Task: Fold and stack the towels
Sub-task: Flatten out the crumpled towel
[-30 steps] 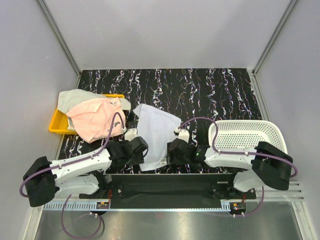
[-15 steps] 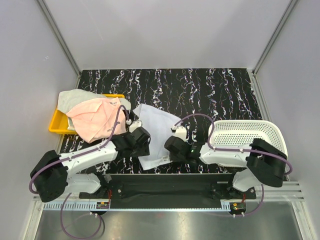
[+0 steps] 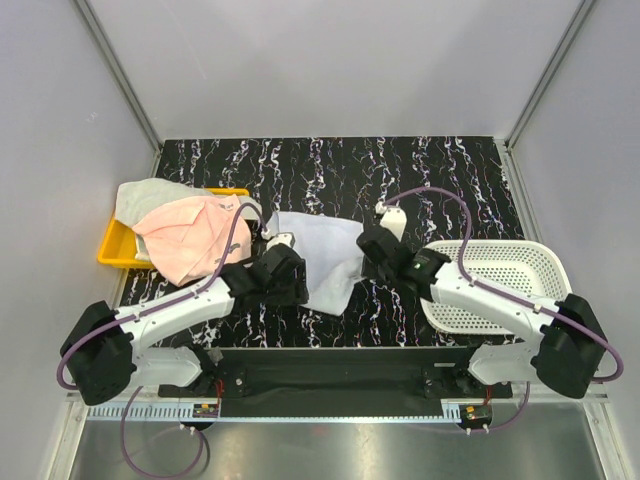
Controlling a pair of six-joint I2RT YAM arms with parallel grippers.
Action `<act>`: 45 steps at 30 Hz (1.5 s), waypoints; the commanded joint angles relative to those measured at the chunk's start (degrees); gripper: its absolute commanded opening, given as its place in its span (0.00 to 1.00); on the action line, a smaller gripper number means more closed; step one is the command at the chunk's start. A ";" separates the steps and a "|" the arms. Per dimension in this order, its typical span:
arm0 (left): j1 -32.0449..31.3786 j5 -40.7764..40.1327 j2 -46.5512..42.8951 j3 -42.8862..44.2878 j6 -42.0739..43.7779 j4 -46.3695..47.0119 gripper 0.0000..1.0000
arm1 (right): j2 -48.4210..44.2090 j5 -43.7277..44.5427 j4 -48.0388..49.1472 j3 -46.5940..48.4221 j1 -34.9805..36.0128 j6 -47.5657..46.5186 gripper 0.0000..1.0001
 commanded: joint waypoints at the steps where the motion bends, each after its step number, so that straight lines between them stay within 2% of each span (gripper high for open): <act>1: 0.25 3.66 -1.36 0.59 1.81 5.53 0.62 | 1.32 1.22 -1.38 5.85 -3.01 -6.01 0.00; 7: -0.01 8.85 -2.23 -1.43 3.22 12.13 0.57 | 6.41 0.17 -3.66 15.34 -3.63 -9.62 0.00; 11: -1.15 8.95 -0.31 -2.31 1.64 15.56 0.57 | 10.72 0.08 -5.07 20.71 -4.16 -11.02 0.00; 12: -1.93 7.03 0.66 -2.31 0.77 16.26 0.57 | 12.12 -0.01 -5.25 21.68 -4.33 -11.37 0.00; 14: -2.38 5.35 1.54 -2.31 -1.86 16.97 0.65 | 13.36 -0.27 -5.51 24.58 -4.86 -11.73 0.00; 17: -3.35 0.17 1.90 -2.40 -5.91 16.89 0.67 | 14.94 -0.54 -6.57 28.10 -5.30 -12.25 0.00; 22: -4.40 -7.39 3.65 -1.44 -8.73 14.34 0.67 | 15.21 -0.36 -8.41 31.18 -5.30 -12.34 0.00; 26: -4.23 -13.54 9.69 1.98 -8.65 11.18 0.67 | 14.42 -1.24 -8.85 31.09 -5.21 -11.82 0.00; 32: 0.42 -19.44 16.13 7.17 -7.33 9.59 0.65 | 13.28 -1.42 -8.85 29.34 -5.30 -10.76 0.00; 38: 6.48 -19.18 17.89 11.03 -3.38 13.02 0.54 | 12.66 0.16 -9.03 28.72 -5.39 -11.37 0.00; 45: 11.59 -15.49 25.71 20.61 1.02 15.21 0.19 | 15.12 0.34 -6.40 29.51 -9.07 -13.57 0.00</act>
